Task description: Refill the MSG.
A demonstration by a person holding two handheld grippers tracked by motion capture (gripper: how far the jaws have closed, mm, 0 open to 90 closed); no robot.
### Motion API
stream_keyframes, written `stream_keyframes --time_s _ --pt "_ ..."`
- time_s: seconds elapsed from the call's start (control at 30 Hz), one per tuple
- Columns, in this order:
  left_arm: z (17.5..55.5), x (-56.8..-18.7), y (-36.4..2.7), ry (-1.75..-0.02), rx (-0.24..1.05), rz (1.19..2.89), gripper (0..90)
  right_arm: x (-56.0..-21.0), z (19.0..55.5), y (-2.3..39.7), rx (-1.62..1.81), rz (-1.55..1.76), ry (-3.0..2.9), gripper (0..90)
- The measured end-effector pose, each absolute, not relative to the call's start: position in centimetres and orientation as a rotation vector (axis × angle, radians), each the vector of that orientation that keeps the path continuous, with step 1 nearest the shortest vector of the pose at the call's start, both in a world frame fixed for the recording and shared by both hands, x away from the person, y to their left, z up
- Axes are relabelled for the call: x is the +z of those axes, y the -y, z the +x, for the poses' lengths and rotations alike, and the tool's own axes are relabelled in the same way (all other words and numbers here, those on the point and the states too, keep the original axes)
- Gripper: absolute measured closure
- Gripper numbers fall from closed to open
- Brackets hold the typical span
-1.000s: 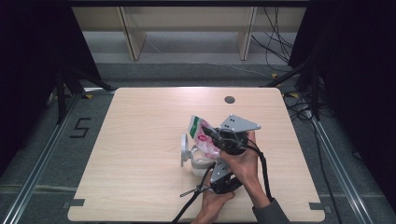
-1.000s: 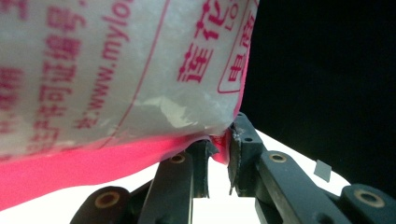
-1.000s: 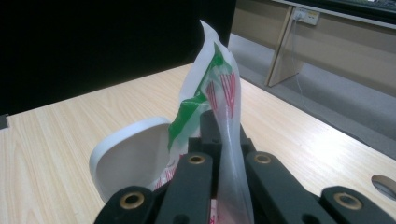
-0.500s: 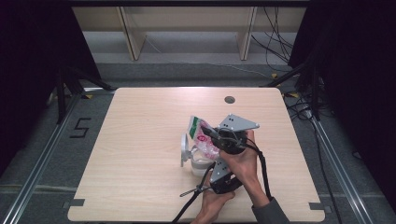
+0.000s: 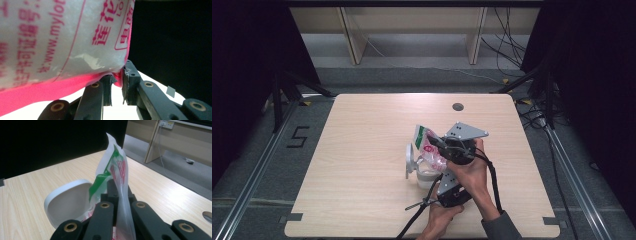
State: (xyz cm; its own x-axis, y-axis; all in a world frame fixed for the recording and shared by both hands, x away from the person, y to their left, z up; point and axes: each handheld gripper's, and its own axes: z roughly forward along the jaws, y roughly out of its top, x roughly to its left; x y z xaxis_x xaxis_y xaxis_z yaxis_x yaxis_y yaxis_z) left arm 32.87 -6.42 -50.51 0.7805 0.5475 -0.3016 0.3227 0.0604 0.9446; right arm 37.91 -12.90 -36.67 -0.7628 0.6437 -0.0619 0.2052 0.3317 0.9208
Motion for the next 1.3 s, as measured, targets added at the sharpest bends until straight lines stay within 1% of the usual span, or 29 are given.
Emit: stream_keyframes --time_s 1.3 --pt "32.96 -50.52 6.50 -0.714 0.188 1.526 79.4 -36.63 37.84 12.98 1.450 0.774 -2.158 90.0"
